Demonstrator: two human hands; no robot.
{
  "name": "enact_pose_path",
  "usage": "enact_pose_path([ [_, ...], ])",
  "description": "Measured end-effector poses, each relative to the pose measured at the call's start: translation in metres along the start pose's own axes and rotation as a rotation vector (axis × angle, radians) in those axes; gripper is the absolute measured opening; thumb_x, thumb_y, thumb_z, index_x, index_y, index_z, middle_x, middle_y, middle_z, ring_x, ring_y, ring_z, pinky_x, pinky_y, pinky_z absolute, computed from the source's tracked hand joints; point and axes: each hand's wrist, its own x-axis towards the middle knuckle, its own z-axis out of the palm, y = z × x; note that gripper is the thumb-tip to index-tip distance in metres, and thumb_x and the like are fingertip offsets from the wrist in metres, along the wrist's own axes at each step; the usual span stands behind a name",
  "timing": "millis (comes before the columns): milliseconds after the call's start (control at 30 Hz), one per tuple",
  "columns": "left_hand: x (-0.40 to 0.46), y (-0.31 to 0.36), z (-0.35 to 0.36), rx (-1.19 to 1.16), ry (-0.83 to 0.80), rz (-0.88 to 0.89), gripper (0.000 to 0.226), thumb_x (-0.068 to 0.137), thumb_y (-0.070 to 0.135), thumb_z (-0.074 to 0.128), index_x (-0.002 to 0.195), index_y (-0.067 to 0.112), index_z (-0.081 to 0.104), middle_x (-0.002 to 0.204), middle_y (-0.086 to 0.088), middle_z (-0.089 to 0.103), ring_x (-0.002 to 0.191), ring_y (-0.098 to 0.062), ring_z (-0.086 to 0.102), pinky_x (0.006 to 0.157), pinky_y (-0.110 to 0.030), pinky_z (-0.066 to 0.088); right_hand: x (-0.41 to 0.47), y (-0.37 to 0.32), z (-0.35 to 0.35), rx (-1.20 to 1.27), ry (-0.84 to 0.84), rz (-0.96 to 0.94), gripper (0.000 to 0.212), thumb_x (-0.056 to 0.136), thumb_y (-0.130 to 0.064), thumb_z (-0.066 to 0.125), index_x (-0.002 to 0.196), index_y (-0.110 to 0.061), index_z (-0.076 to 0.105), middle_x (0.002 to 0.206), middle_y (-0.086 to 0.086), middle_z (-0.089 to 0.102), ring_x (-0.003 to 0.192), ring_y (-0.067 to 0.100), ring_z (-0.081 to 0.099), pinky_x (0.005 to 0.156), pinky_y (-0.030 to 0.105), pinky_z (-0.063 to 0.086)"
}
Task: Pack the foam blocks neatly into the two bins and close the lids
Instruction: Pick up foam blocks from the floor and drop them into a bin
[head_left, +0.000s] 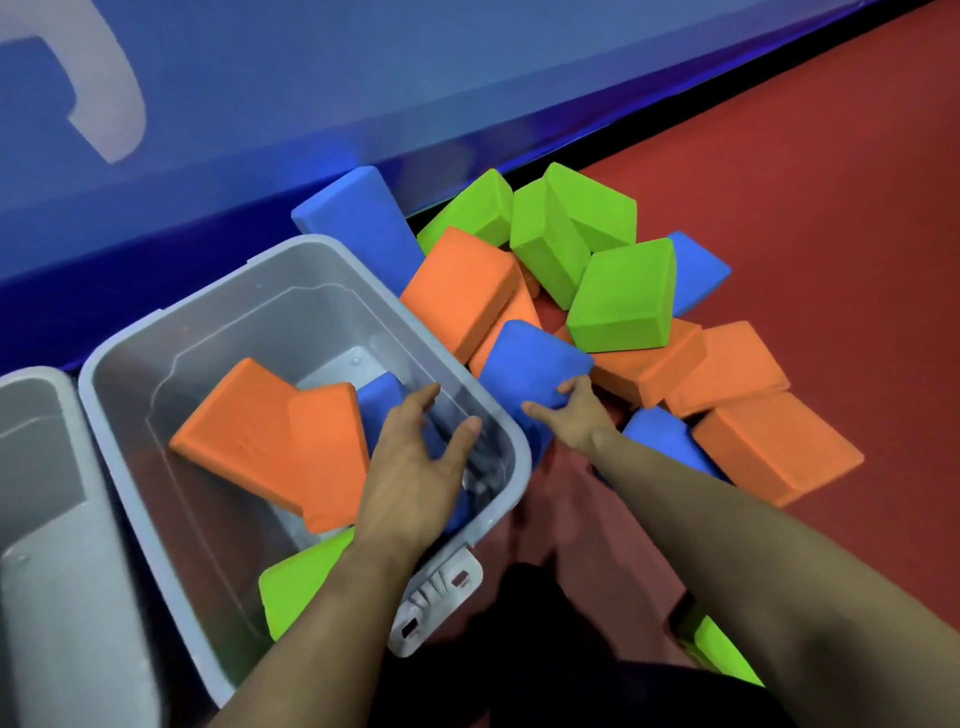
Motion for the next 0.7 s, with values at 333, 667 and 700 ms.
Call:
enact_pose_path([
  [333, -0.006, -0.004, 0.009, -0.003, -0.055, -0.066, 0.059, 0.095, 0.048, 0.064, 0.148, 0.032, 0.045, 0.147, 0.017, 0.048, 0.131, -0.001, 0.047, 0.102, -0.021, 0.036, 0.018, 0.008, 0.02, 0.563, 0.088, 0.243, 0.107, 0.077, -0.031, 0.088, 0.148, -0.003, 0.013, 0.14, 0.017, 0.053, 0.121, 0.027, 0.058, 0.107, 0.044, 0.048],
  [667, -0.006, -0.008, 0.011, 0.004, -0.043, -0.081, 0.058, 0.095, 0.05, 0.064, 0.147, 0.032, 0.046, 0.144, 0.021, 0.049, 0.129, 0.0, 0.048, 0.113, -0.031, 0.041, 0.049, 0.024, 0.043, 0.568, 0.107, 0.328, 0.126, 0.061, -0.047, 0.096, 0.149, 0.006, 0.023, 0.143, 0.016, 0.053, 0.128, 0.032, 0.056, 0.107, 0.046, 0.048],
  [700, -0.005, -0.009, 0.011, 0.0, -0.041, -0.086, 0.058, 0.095, 0.049, 0.064, 0.147, 0.031, 0.046, 0.144, 0.021, 0.049, 0.129, -0.001, 0.048, 0.113, -0.03, 0.04, 0.052, 0.027, 0.042, 0.57, 0.1, 0.31, 0.132, 0.047, -0.058, 0.097, 0.146, 0.004, 0.036, 0.139, 0.013, 0.057, 0.123, 0.031, 0.061, 0.103, 0.046, 0.051],
])
